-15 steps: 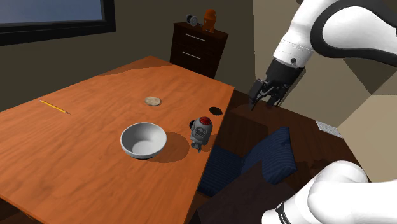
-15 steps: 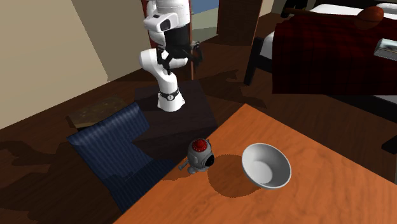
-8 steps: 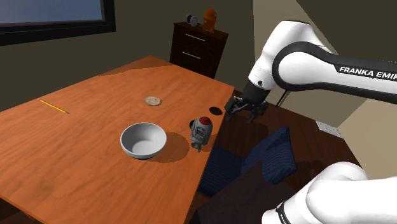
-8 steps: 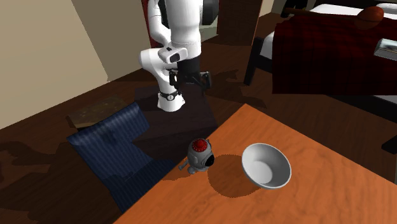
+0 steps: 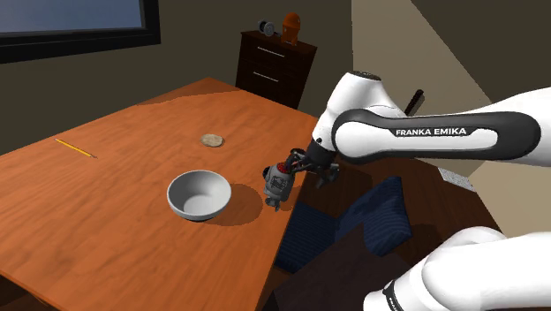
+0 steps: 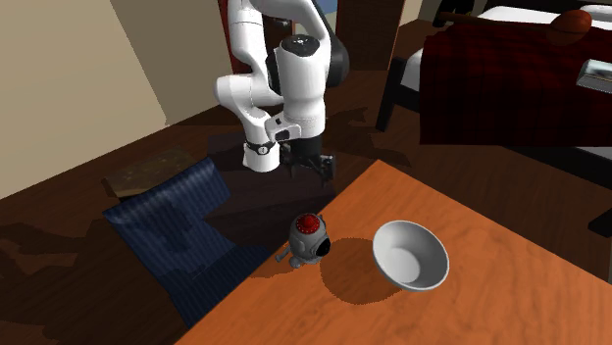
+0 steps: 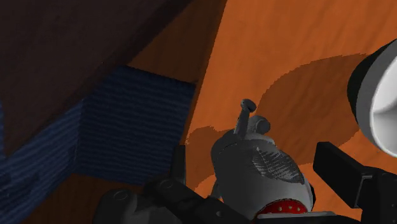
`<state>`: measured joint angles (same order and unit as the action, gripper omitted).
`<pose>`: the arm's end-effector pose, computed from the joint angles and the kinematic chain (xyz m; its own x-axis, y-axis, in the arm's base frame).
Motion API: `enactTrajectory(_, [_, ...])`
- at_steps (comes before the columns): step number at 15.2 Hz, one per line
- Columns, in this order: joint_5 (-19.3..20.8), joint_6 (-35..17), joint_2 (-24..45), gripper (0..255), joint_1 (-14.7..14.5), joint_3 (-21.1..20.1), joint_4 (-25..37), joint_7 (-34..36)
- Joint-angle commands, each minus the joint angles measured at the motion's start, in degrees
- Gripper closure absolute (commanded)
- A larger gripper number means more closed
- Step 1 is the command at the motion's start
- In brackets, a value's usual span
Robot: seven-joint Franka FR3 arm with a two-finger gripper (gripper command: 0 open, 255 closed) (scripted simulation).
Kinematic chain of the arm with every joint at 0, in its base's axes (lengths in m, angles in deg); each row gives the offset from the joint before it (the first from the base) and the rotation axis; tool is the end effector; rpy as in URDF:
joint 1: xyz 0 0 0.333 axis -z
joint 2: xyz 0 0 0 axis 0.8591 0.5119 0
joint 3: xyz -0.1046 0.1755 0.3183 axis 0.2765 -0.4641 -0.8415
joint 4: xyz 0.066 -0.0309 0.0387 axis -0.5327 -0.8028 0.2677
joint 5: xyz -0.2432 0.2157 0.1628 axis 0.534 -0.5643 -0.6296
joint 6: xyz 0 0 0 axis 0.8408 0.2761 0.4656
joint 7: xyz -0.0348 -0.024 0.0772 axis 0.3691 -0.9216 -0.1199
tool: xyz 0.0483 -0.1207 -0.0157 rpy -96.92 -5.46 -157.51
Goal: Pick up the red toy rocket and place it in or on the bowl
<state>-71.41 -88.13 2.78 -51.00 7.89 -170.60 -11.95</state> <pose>0.3208 0.0998 0.4561 0.7492 -0.6617 0.0290 -0.6590 -0.7492 -0.0668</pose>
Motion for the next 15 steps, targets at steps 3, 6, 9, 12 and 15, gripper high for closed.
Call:
enactTrajectory(3, [1.08,-10.04,8.89,0,3.5,-4.63,0.13,9.37])
enactTrajectory(6, [3.14,-15.23,14.21,0,5.82,-7.15,0.65,15.22])
enactTrajectory(9, [4.13,-18.13,16.6,0,6.31,-7.81,0.05,16.0])
enactTrajectory(12, [5.48,-21.04,19.17,0,6.93,-8.48,-0.43,17.01])
enactTrajectory(15, [6.36,-22.56,20.58,0,7.28,-8.81,-0.64,17.66])
